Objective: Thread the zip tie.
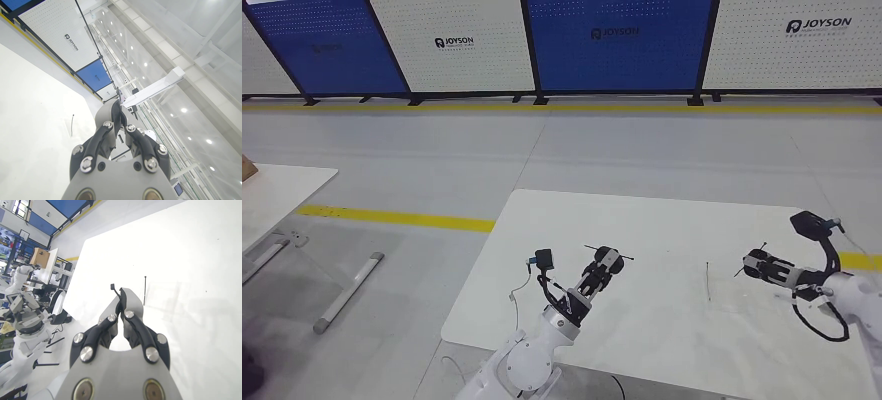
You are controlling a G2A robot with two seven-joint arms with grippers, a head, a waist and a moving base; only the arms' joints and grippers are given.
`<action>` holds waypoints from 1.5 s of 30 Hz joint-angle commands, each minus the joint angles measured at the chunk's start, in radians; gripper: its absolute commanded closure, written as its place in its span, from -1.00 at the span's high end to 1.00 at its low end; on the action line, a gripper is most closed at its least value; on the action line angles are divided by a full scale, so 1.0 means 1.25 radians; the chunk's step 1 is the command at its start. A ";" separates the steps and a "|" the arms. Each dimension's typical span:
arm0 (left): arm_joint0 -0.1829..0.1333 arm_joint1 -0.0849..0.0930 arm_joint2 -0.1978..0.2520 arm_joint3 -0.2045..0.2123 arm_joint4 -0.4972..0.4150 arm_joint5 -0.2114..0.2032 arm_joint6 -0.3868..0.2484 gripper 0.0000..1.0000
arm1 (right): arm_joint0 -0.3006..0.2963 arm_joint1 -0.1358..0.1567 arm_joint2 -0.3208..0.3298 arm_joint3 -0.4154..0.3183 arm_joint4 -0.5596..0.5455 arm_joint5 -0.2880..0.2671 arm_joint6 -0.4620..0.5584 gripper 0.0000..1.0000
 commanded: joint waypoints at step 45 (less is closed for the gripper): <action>0.000 0.000 0.000 0.000 0.000 0.000 0.000 -1.00 | -0.068 -0.004 0.049 -0.145 0.115 -0.036 -0.116 -1.00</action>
